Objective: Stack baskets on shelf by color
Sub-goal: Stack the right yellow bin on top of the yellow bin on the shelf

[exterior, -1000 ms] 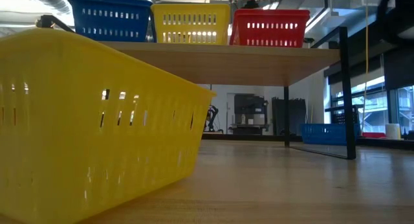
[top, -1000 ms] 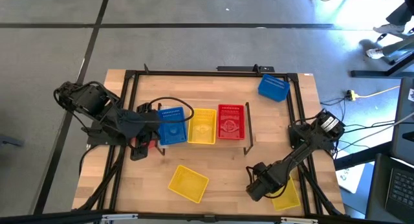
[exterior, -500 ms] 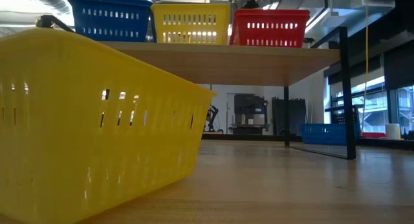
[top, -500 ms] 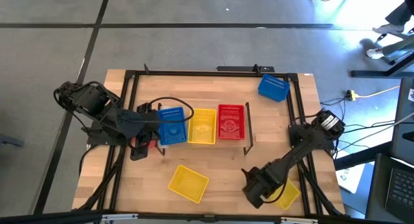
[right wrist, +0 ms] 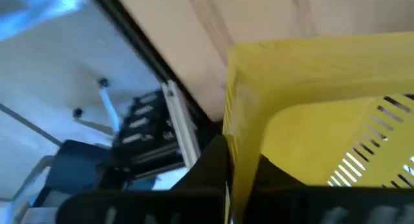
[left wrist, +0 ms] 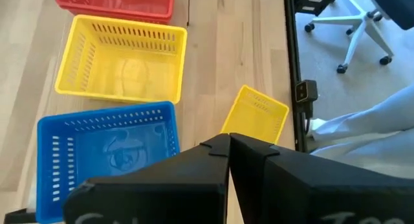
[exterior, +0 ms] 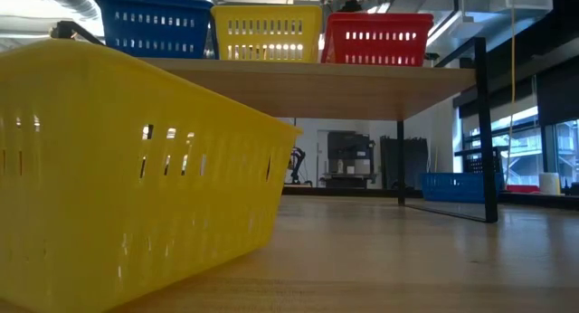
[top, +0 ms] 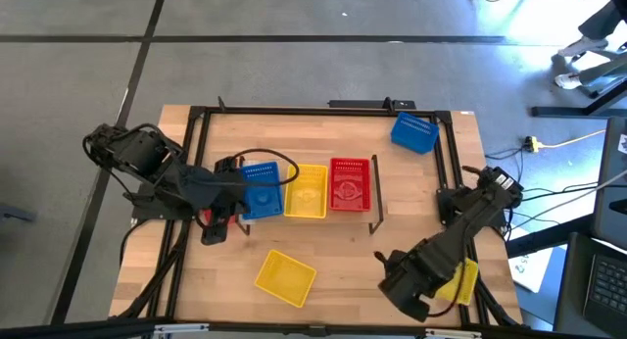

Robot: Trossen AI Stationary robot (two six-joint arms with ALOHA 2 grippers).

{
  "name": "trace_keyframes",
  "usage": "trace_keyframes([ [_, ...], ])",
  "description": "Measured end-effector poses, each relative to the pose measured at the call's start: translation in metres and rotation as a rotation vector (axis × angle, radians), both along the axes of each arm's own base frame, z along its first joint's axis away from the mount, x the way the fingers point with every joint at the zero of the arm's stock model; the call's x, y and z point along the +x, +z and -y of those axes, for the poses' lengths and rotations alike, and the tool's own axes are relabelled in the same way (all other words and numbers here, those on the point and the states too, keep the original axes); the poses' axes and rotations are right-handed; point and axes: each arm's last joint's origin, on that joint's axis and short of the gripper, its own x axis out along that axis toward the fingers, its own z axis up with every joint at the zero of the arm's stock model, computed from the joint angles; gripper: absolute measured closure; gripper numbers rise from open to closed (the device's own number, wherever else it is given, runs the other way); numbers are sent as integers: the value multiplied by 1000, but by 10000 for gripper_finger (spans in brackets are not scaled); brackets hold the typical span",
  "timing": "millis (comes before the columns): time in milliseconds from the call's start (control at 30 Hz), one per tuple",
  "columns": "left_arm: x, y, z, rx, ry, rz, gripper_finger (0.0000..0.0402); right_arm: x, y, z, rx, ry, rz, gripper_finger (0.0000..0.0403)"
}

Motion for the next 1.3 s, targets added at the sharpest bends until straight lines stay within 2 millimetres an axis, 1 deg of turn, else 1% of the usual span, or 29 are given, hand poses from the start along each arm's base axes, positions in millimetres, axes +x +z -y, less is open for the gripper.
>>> trace_keyframes([
  [133, 6, -3, -2, -5, 32, -11, 401, 8, 30, 2, 42, 85, 197, 403],
  [300, 7, -3, -4, 1, 33, -10, 401, 21, 57, 18, 37, 154, 382, 403],
  [433, 8, -3, -5, 9, 34, -10, 401, 34, 77, 38, 34, 246, 525, 403],
  [567, 7, -3, -5, 19, 20, -10, 401, 44, 100, 62, 15, 390, 685, 403],
  [733, 7, -3, -5, 22, 21, -15, 401, 55, 122, 99, -86, 589, 848, 403],
  [867, 7, -3, -5, 24, 19, -17, 401, 63, 130, 126, -234, 815, 907, 403],
  [1033, 7, -3, -5, 24, 20, -17, 401, 72, 131, 155, -408, 1172, 877, 403],
  [1133, 7, -3, -5, 24, 20, -17, 401, 79, 133, 164, -492, 1335, 879, 403],
  [1233, 7, -3, -6, 34, 30, -13, 401, 88, 133, 169, -513, 1426, 909, 403],
  [1300, 7, -3, -7, 55, 52, -3, 401, 91, 130, 171, -521, 1531, 886, 403],
])
